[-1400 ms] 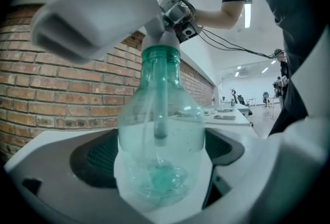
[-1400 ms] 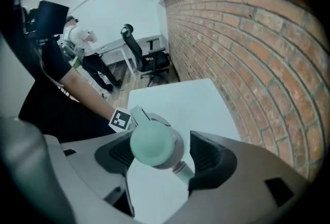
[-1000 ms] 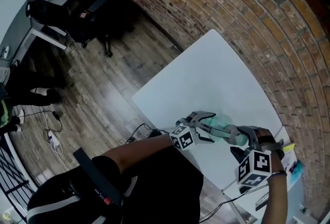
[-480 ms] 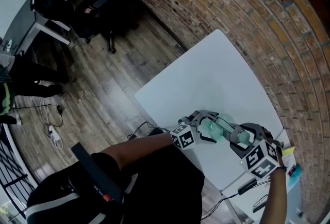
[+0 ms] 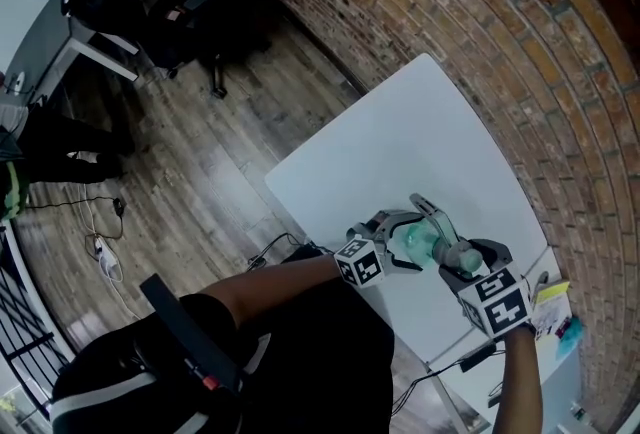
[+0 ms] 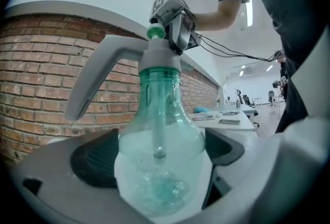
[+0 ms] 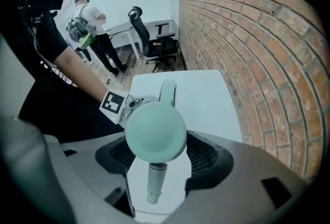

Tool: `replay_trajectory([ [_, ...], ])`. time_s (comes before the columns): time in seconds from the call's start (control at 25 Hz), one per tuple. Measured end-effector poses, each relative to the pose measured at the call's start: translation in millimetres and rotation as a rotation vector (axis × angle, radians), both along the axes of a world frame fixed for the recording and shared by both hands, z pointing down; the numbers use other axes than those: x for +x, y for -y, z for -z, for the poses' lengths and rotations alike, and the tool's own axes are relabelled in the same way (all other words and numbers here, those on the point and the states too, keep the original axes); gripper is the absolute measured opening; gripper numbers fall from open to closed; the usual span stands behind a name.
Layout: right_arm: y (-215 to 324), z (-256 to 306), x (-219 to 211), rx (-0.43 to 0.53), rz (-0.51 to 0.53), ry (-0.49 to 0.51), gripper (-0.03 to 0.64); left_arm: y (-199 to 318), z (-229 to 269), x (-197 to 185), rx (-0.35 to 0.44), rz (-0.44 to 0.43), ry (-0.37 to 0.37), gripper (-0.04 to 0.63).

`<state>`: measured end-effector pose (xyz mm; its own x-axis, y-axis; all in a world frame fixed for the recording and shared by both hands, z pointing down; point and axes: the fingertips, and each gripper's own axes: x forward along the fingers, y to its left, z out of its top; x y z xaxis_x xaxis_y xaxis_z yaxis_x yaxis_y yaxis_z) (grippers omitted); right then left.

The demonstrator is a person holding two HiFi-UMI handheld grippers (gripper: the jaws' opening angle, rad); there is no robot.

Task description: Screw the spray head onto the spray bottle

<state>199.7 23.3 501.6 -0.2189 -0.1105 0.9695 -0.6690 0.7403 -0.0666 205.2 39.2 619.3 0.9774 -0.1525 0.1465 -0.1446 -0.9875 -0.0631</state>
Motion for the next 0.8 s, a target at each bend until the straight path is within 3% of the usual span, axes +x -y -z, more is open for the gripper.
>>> replay_trajectory([
  [0.16,2,-1,3,0.011,-0.180,0.029,0.287,-1,3,-3,0.011,0.010,0.019,0.518],
  [0.32,2,-1,5,0.014,-0.247,0.034,0.287,-5,14,-4,0.024,0.013,0.008,0.518],
  [0.56,1,-5,4,-0.007,-0.215,0.058,0.287,3,27,5,0.012,0.037,-0.004,0.518],
  [0.8,8,26,3,0.109,-0.049,0.006,0.287,-2,24,23,0.032,-0.035,0.043,0.518],
])
